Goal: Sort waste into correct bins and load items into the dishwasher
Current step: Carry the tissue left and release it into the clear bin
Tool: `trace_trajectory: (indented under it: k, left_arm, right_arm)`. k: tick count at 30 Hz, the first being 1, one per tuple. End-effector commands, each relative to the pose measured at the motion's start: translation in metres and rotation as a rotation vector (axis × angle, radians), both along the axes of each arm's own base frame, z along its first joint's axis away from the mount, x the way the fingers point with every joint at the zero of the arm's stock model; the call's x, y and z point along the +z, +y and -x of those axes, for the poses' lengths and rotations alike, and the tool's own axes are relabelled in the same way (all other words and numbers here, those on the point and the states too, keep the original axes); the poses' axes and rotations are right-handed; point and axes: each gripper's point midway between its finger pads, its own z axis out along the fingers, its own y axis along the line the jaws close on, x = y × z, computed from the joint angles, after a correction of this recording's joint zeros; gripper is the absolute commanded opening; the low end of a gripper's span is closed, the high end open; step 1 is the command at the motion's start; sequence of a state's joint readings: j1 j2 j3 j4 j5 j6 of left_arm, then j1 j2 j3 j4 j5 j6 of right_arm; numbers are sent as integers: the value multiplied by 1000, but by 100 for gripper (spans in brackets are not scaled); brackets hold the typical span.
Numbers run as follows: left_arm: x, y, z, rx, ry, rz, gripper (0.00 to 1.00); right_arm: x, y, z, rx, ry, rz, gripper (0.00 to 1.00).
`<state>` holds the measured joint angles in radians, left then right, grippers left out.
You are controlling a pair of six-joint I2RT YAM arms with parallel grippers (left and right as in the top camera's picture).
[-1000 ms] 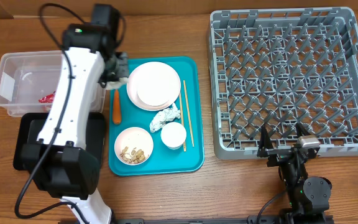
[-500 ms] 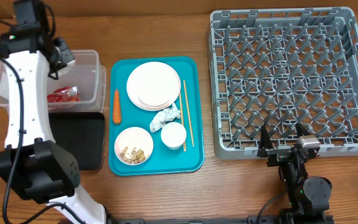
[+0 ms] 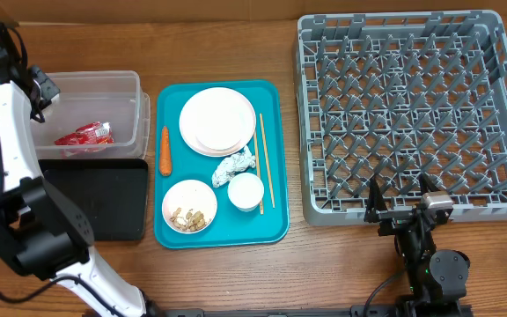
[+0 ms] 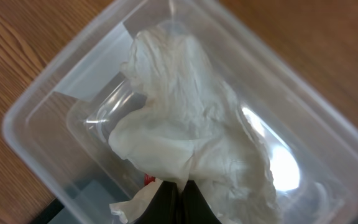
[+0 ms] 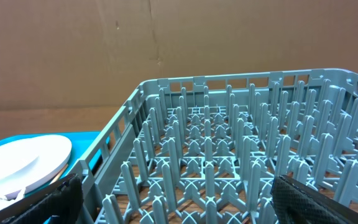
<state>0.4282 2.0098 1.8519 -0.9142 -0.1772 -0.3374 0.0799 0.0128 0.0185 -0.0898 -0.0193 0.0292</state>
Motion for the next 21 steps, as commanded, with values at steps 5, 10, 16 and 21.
trace_trajectory:
  k: [5,10,16,21]
  left_arm:
    - [-51,16,4,31,97,19,4]
    - [-47,28,2,48,76,-11,25]
    - [-36,32,-7,-13,57,-56,97]
    - [-1,13,-20,-68,-37,-18,100]
  right_arm:
    - [-1,-1,0,-5,-6,2,100]
    - [-1,-1,0,-5,-6,2,100]
    - [-1,-1,0,-5,-6,2,100]
    - [-1,-1,0,-5,-6,2,100]
